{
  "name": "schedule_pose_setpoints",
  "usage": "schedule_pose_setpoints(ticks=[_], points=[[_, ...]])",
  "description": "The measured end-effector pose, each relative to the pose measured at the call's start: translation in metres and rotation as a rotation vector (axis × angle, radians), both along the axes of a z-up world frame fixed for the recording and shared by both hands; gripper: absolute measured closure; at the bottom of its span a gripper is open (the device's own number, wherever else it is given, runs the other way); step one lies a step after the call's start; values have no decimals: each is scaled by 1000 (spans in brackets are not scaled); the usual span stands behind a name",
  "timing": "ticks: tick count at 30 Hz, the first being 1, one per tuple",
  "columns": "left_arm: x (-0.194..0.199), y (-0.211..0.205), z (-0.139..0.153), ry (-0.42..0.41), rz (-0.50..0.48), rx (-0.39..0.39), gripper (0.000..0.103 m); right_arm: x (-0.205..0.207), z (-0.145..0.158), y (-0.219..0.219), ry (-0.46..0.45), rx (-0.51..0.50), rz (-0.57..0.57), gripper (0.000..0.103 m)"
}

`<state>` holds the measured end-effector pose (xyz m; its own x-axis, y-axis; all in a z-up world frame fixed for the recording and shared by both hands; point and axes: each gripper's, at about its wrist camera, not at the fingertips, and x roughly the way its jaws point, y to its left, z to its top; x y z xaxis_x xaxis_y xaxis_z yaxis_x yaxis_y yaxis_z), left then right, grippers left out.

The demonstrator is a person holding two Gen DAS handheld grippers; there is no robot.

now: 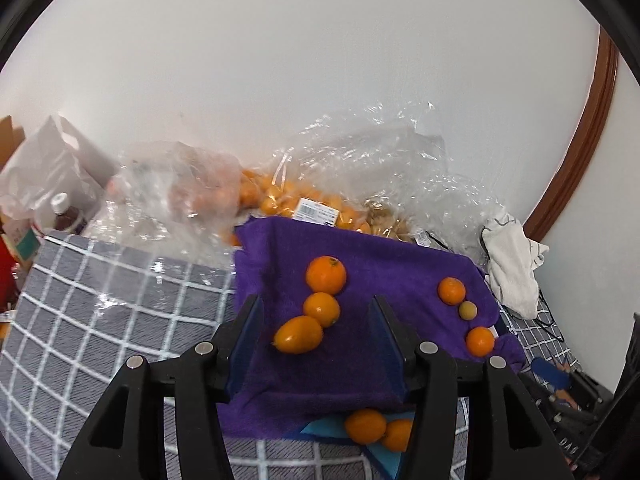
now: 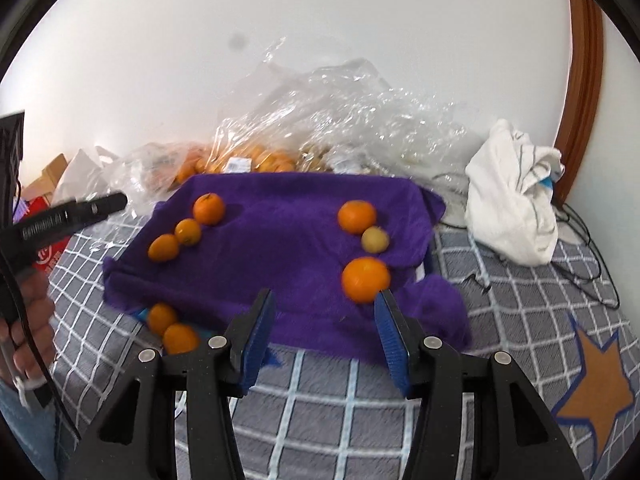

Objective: Organize fruits
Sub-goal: 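Move both tools back toward the fruit on the blue star mat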

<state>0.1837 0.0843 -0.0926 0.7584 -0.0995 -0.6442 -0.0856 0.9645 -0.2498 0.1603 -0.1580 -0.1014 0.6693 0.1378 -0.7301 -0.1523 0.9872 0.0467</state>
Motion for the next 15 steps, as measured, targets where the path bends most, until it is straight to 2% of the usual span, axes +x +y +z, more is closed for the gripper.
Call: schedule_pose_setpoints(ticks=[3, 7, 11, 15], points=[[-16, 6, 2, 8, -11, -7, 51, -9, -8, 6, 32, 16, 23, 52], [-37, 11, -1, 27, -31, 20, 51, -17, -20, 13, 67, 39, 56, 61], [-57, 15, -7, 49, -40, 43, 51, -18, -32, 25, 102, 54, 92, 63], [-71, 23, -9, 65, -36, -10, 51, -14, -39, 38, 116, 53, 115, 63]])
